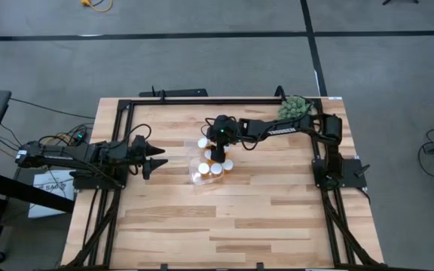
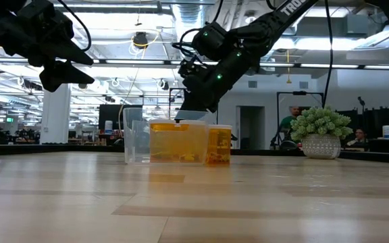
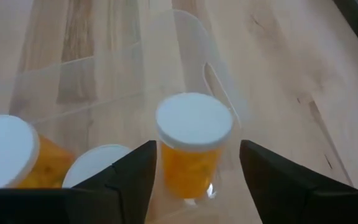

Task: Pick and place pill bottles into a basket
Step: Put the orange pill bottle into the transparent container

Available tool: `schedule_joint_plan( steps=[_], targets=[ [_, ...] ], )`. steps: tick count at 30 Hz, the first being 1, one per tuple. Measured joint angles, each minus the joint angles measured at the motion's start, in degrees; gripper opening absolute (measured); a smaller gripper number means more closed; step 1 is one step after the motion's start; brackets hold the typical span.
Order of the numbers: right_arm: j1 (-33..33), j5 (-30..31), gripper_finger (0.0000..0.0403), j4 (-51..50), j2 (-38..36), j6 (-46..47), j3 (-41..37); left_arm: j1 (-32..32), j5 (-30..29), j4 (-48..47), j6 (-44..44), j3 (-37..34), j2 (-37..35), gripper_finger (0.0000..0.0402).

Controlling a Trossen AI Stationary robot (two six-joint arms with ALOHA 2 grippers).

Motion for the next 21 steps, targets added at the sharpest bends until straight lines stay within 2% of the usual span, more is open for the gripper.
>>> schedule_joint_plan(
  steps=[12,21],
  targets=[
    [0.45,-0.01,0.0230,-1.22,-0.67,-1.99,-0.08,0.00,0.10,0.01,0.00,0.00,-0.01,0.0247],
    [0.16,2.55,0.0230,-2.58,-8.02,-2.47,-0.07,0.00,0.13,-0.01,0.59,0.00,-0.02,0.0247]
  ],
)
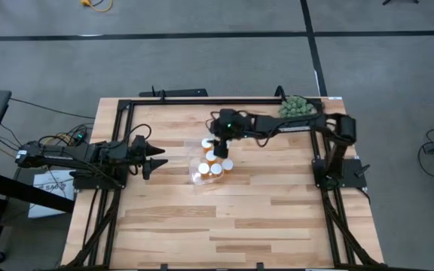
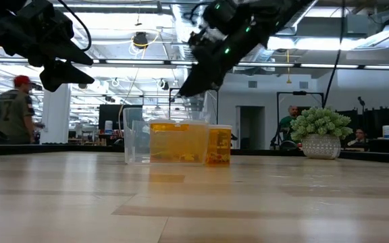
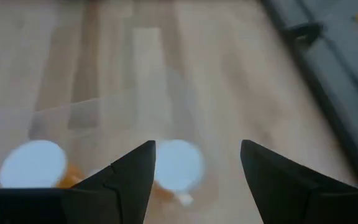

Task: Pick and place pill bottles into a basket
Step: Put the orange pill bottle into the transparent container

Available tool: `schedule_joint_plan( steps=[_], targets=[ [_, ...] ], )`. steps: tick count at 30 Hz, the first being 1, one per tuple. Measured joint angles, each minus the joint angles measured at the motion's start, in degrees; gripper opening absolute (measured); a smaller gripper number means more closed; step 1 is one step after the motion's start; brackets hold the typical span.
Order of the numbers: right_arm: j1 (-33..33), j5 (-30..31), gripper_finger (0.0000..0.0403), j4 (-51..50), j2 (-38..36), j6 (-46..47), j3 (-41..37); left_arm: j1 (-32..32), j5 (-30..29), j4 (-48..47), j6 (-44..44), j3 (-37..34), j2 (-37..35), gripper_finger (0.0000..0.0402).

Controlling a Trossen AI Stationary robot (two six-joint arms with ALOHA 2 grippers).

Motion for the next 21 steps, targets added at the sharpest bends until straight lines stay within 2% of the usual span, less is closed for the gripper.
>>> schedule_joint_plan(
  steps=[6,11,14,17,21],
  targets=[
    [-0.93,5.71,0.0229,-10.37,-10.26,-5.64,0.00,0.00,0.00,-0.01,0.04,0.00,0.01,0.0247],
    [-0.97,8.31,0.0217,-23.30,-19.23,-6.31,0.04,0.00,0.00,-0.02,0.04,0.00,0.02,0.0247],
    [-0.97,7.55,0.0208,-31.06,-23.10,-5.23,0.04,0.00,0.00,-0.03,0.05,0.00,0.02,0.0247],
    [-0.97,4.18,0.0198,-37.01,-25.17,-3.13,-0.08,0.00,0.00,-0.03,0.94,0.00,0.02,0.0247],
    [-0.95,1.18,0.0184,-35.13,-28.09,-0.01,-5.95,-0.01,-0.04,-0.03,2.12,0.00,0.02,0.0247]
  ],
)
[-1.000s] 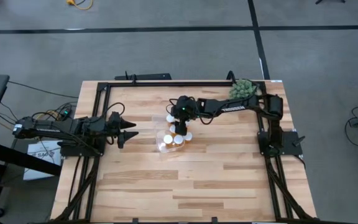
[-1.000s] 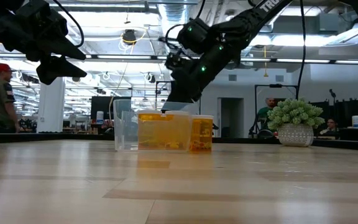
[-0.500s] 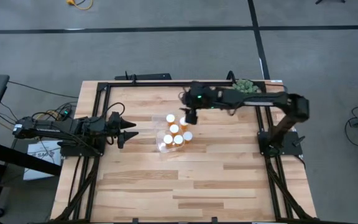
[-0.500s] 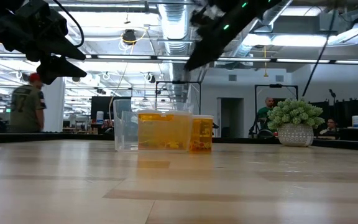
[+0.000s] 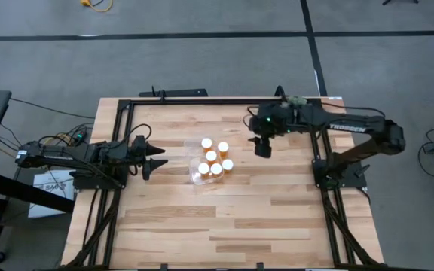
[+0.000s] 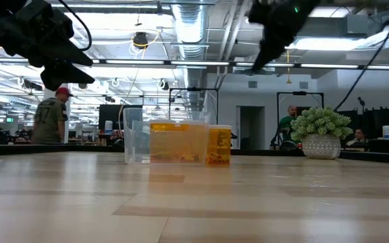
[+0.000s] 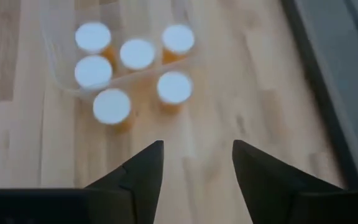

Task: Pick and place pill bottles into a basket
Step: Put the orange pill bottle into the transparent container

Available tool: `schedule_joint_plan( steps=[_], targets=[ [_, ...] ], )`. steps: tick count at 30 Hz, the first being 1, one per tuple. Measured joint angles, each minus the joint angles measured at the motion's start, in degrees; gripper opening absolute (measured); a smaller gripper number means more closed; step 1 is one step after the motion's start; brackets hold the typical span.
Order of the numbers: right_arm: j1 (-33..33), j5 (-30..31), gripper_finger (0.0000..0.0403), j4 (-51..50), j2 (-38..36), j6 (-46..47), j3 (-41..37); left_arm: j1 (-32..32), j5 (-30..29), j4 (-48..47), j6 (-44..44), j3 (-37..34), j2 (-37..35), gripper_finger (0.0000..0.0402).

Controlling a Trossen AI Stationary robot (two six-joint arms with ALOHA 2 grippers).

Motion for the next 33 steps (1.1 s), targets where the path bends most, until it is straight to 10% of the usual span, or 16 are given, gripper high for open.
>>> schedule_joint_plan(
  steps=[15,33],
  targets=[
    [6.83,0.78,0.0202,40.17,-1.83,18.16,-35.45,-0.01,0.04,0.02,0.13,0.00,0.00,0.0247],
    [10.23,2.61,0.0230,55.32,20.79,19.55,-34.11,-0.04,0.10,0.04,0.02,0.00,0.00,0.0247]
  ],
)
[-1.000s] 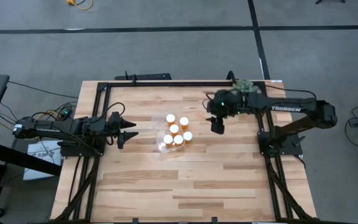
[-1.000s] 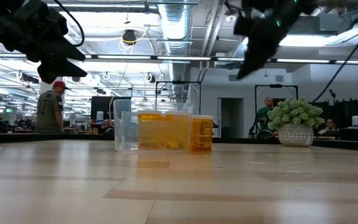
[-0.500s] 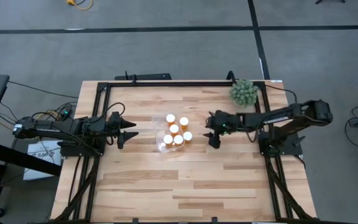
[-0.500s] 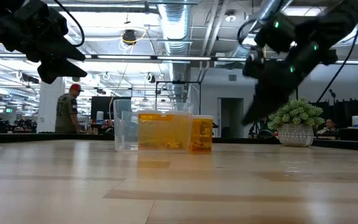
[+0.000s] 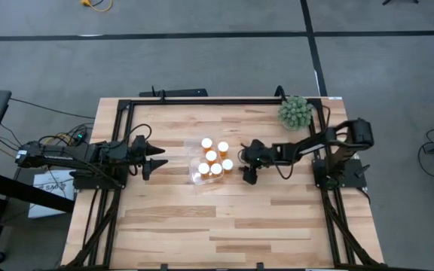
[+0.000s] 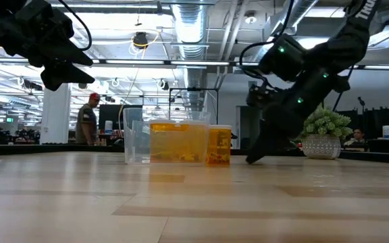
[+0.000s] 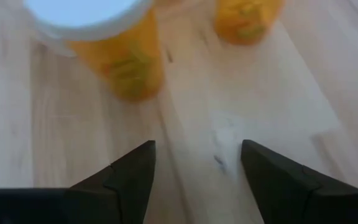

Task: Pick and place pill bottles into a basket
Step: Put the orange pill bottle into the transparent container

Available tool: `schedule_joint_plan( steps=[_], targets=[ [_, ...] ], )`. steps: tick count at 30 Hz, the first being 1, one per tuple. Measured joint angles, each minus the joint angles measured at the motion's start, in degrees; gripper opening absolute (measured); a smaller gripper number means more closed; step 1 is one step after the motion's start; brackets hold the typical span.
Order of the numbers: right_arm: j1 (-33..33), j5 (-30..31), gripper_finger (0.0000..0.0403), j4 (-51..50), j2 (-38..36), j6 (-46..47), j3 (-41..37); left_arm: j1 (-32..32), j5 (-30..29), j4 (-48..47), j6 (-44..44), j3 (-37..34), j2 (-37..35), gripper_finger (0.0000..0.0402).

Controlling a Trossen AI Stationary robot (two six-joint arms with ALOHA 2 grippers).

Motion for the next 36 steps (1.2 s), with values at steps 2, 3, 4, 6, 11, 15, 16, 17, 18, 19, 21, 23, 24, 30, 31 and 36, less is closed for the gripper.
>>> schedule_joint_plan(
  steps=[2,3,4,6,11,15,16,17,18,19,21,23,24,30,31,36],
  targets=[
    [0.57,-0.35,0.0235,0.53,0.15,-0.78,0.60,0.00,0.25,0.02,0.07,0.00,-0.01,0.0247],
    [0.67,-0.73,0.0238,0.54,0.20,-1.06,1.04,0.00,0.30,0.01,0.07,0.00,0.00,0.0247],
    [0.69,-1.06,0.0241,0.49,0.21,-1.28,1.41,0.00,0.31,0.00,0.07,0.01,0.00,0.0247],
    [0.55,-2.55,0.0247,0.28,0.27,-1.32,2.02,0.00,0.37,0.00,0.07,0.00,-0.02,0.0247],
    [0.32,-6.06,0.0251,-0.02,0.48,-2.38,3.26,0.00,0.44,0.00,0.11,0.00,0.00,0.0247],
    [0.44,-6.22,0.0251,0.12,0.50,-5.15,4.39,0.00,0.44,0.00,0.15,0.00,-0.01,0.0247],
    [0.40,-5.97,0.0251,0.15,0.50,-5.86,4.66,0.00,0.44,0.00,0.15,0.00,-0.01,0.0247],
    [0.36,-5.71,0.0251,0.16,0.50,-6.46,4.87,0.00,0.44,0.00,0.15,0.00,0.00,0.0247],
    [0.34,-5.44,0.0251,0.16,0.50,-7.06,5.04,0.00,0.44,0.00,0.16,0.00,0.00,0.0247],
    [0.32,-5.31,0.0251,0.17,0.56,-7.35,5.28,0.00,0.44,0.00,0.17,0.01,-0.01,0.0247],
    [0.08,-4.85,0.0251,0.55,1.57,-7.40,6.18,0.00,0.44,0.00,0.15,0.00,0.00,0.0247],
    [-0.20,-5.06,0.0251,0.02,2.22,-7.42,6.71,0.00,0.44,-0.02,0.15,0.00,-0.02,0.0247],
    [-0.17,-5.09,0.0251,0.41,3.15,-7.42,7.56,0.00,0.44,0.00,0.15,0.01,0.00,0.0247],
    [1.77,-4.98,0.0251,-0.70,6.92,-7.68,11.69,0.00,1.01,-0.08,-0.15,0.00,0.14,0.0247],
    [2.11,-4.96,0.0250,-1.83,6.97,-7.79,11.95,0.00,1.17,-0.02,-0.19,0.00,0.29,0.0247],
    [2.43,-3.06,0.0250,-2.55,6.81,-8.88,12.87,0.00,1.60,0.10,-0.68,0.00,1.08,0.0247]
  ],
)
